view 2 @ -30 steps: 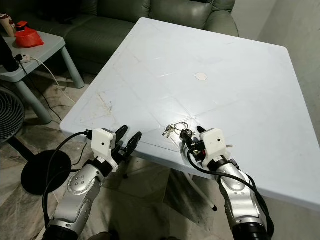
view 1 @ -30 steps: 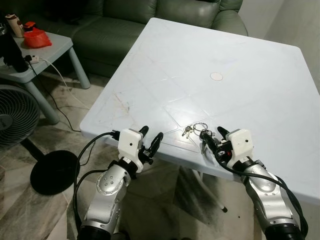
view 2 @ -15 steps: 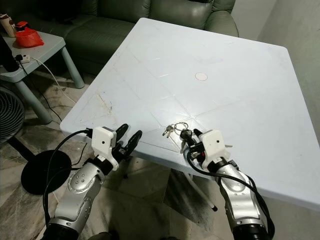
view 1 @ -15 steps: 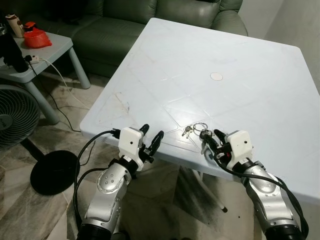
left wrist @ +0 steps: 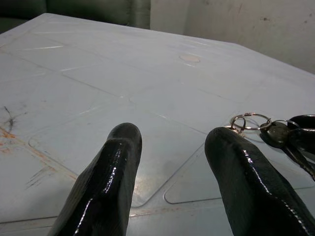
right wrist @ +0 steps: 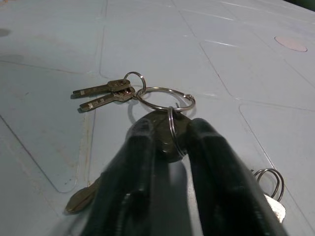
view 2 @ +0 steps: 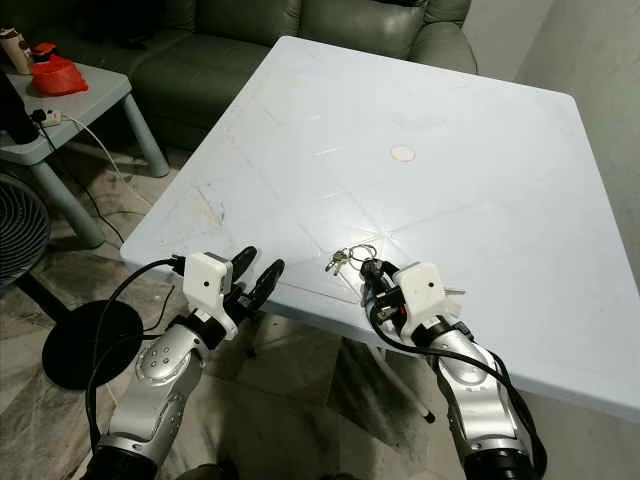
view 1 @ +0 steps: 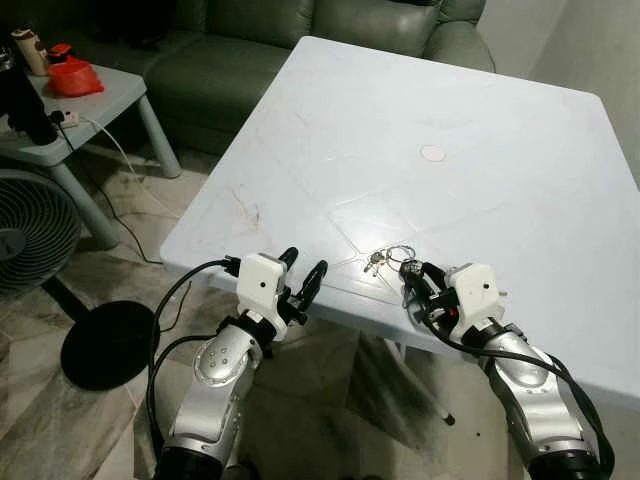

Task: Hang keys on a hook

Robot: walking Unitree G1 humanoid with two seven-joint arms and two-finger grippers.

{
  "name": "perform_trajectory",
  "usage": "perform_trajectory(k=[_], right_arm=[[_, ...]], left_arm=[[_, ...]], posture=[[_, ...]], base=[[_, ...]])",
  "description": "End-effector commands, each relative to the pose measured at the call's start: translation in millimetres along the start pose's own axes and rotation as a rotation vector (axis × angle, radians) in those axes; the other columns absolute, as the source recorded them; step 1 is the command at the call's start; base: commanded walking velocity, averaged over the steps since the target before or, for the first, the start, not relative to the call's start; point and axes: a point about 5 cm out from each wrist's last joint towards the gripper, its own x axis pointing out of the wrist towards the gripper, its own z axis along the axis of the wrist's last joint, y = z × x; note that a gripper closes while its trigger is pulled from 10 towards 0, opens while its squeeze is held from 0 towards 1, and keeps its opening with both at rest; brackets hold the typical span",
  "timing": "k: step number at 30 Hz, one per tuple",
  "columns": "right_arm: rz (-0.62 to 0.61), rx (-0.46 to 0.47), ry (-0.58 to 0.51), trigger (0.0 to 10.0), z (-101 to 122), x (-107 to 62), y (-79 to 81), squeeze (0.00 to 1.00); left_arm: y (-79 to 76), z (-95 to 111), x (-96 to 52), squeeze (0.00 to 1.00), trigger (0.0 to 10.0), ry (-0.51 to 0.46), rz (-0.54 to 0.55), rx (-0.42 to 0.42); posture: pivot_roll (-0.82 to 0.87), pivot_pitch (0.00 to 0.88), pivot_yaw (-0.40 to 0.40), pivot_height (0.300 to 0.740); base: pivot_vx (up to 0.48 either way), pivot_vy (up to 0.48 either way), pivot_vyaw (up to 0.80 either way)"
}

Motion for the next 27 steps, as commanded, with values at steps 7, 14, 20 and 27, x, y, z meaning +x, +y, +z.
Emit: perform_trajectory(k=[7, 14, 20, 27], right_arm=[[-0.022, 0.017, -0.011, 10.0, 4.6, -0.3, -3.1, 0.0], [-0.033, 0.015, -0.014, 10.0, 6.7, 0.8, -4.3, 0.0], [-0.038, 0.016, -0.01, 9.3, 6.7, 0.9, -4.1, 0.0], [-0.067, -0.002, -0.001, 0.0, 5.2, 0.8, -5.2, 0.0]], left_arm=[[-2.0, 2.4, 1.3, 0.0, 10.0, -0.008, -0.006, 0.006], [-2.0, 3.0, 1.7, 0.0, 10.0, -0.01, -0.003, 0.007], [-2.0, 3.2, 1.6, 0.0, 10.0, -0.01, -0.002, 0.007], [-1.8, 3.1, 1.7, 0.0, 10.0, -0.012, 0.003, 0.003]], posture=[[0.01, 0.141, -0.046, 0.74], [0.01, 0.142, -0.046, 0.74], [0.01, 0.144, -0.047, 0.74], [0.01, 0.146, -0.048, 0.74]], base=[[0.0, 0.0, 0.0], [0.0, 0.0, 0.0], [0.0, 0.0, 0.0], [0.0, 0.0, 0.0]])
